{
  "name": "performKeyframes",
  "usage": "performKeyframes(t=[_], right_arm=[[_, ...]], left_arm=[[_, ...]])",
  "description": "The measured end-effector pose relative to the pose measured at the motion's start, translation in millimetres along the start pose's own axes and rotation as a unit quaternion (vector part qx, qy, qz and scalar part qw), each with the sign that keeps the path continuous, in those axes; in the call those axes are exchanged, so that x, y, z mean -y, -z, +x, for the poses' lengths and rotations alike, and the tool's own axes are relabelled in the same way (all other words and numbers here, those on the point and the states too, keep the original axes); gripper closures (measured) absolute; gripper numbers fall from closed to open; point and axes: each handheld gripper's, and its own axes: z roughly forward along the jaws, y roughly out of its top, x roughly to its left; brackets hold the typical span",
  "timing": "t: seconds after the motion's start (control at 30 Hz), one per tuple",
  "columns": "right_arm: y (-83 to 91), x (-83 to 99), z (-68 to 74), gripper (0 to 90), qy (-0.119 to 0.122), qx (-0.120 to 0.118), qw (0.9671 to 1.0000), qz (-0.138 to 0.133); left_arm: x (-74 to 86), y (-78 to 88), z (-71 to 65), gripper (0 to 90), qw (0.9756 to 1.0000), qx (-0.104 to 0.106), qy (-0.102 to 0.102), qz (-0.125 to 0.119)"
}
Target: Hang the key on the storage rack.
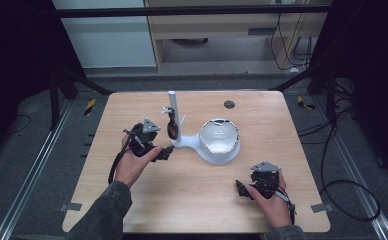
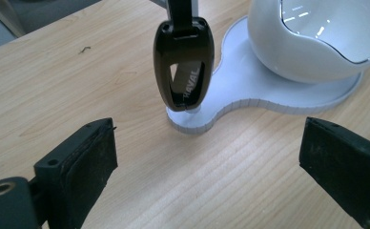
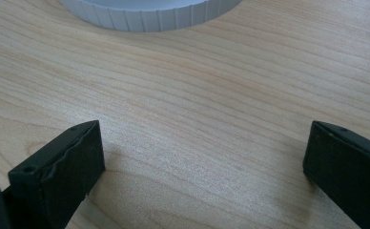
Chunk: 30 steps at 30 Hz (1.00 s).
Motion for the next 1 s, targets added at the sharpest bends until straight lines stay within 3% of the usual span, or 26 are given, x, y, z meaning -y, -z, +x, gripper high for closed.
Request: performKeyframes(t=[0.23,0.53,0.73,1.0], right_arm=[[0.1,0.3,0.0,0.5,0.002,0.000,1.0000,-0.002],[0.4,0.6,0.4,0.5,0.001,0.001,1.0000,-0.001],[0.4,0.6,0.5,0.5,0.001,0.001,1.0000,-0.001],[0.4,0.7,0.5,0.5,0.002,0.001,1.0000,-0.001]], left_arm=[[8.9,7.5,-1.3,5.1,0.9999,0.000,-0.005,0.015],[36.6,10.7,3.3,4.3,0.9984,-0.006,-0.012,0.055],[74.4,-2.6,16.3,4.6,0.9947,-0.012,0.015,0.102],[106.0,-11.1,30.3,5.3,0.9909,-0.032,0.033,0.126]])
